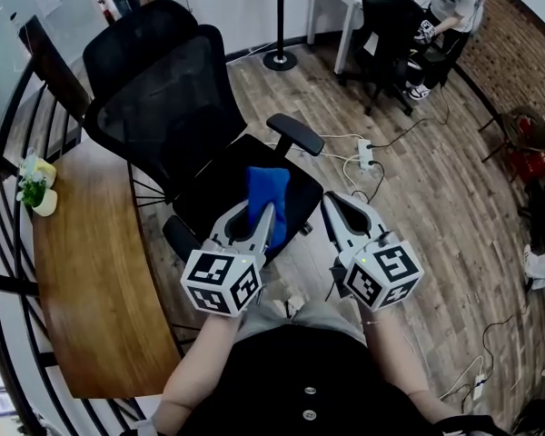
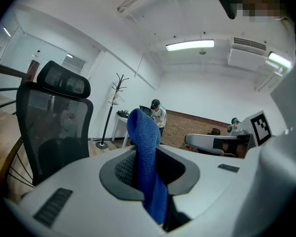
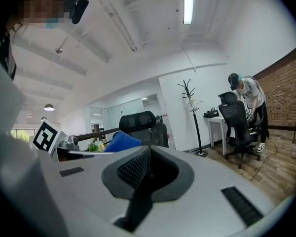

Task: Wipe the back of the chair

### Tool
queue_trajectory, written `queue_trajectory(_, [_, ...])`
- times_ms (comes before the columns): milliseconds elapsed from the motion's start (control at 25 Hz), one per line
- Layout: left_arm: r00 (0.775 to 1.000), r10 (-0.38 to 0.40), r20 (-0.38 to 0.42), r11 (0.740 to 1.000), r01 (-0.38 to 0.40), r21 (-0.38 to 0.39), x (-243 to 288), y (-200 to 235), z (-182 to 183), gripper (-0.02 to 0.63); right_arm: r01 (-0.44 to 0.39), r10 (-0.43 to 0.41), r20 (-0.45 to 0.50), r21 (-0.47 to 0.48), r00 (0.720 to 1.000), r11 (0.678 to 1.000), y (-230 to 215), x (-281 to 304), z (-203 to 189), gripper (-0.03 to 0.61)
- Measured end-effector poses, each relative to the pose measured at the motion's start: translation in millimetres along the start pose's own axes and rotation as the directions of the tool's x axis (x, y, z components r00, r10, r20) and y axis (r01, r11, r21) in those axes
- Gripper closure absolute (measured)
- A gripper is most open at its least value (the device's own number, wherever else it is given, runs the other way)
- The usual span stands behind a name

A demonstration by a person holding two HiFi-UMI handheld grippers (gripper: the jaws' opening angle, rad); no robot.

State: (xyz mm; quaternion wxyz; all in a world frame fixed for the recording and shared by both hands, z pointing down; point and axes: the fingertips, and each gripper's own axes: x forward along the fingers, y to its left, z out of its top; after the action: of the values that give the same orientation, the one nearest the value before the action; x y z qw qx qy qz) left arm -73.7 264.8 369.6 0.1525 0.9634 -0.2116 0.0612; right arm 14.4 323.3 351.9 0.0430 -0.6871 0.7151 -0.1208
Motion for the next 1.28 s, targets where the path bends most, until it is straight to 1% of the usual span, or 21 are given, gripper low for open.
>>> queue_trajectory(160, [1.0,-0.001,0.004,1.0,0.001,0.004,-1,6,2,0.538,-0.002,0.002,-0.002,0.008,1.0,1.0,5,6,-4,0.546])
queue_trajectory(400, [1.0,0.004,-0.012,1.0,-0.004,-0.006,6,22,1,0.538,-0.022,0.022,0.003,0.019,1.0,1.0,6,23,-6,0.546])
queue_trajectory(560, [1.0,0.029,-0.001,0.999,-0.029,-0.027,16,38,5,0.538,-0.093,0.092,0.023,0.014,0.995,0.996,3,47,2,0.546])
queue_trajectory(640, [0.999,0.041,0.006,0.999,-0.041,-0.031,28,50,9,0.538,-0.11,0.11,0.03,0.004,0.993,0.994,-3,63,7,0.546])
queue_trajectory(720, [0.998,0.069,0.015,0.997,-0.068,-0.034,41,66,16,0.538,-0.137,0.138,0.03,-0.011,0.99,0.99,-10,86,13,0.546])
queue_trajectory(760, [0.995,0.093,0.023,0.995,-0.092,-0.037,48,74,20,0.538,-0.165,0.165,0.027,-0.016,0.986,0.986,-14,99,16,0.546])
queue_trajectory(920, [0.978,0.201,0.056,0.978,-0.197,-0.07,74,104,36,0.538,-0.293,0.293,0.022,-0.009,0.956,0.956,-27,146,33,0.546])
queue_trajectory(1080, [0.952,0.298,0.068,0.948,-0.287,-0.137,97,135,47,0.538,-0.389,0.389,-0.009,-0.019,0.921,0.921,-38,192,49,0.546])
queue_trajectory(1160, [0.936,0.343,0.075,0.931,-0.329,-0.156,108,148,55,0.538,-0.428,0.426,-0.037,-0.031,0.904,0.903,-45,216,56,0.546])
queue_trajectory(1280, [0.903,0.417,0.1,0.9,-0.396,-0.183,119,168,64,0.538,-0.489,0.486,-0.074,-0.027,0.871,0.872,-52,249,60,0.546])
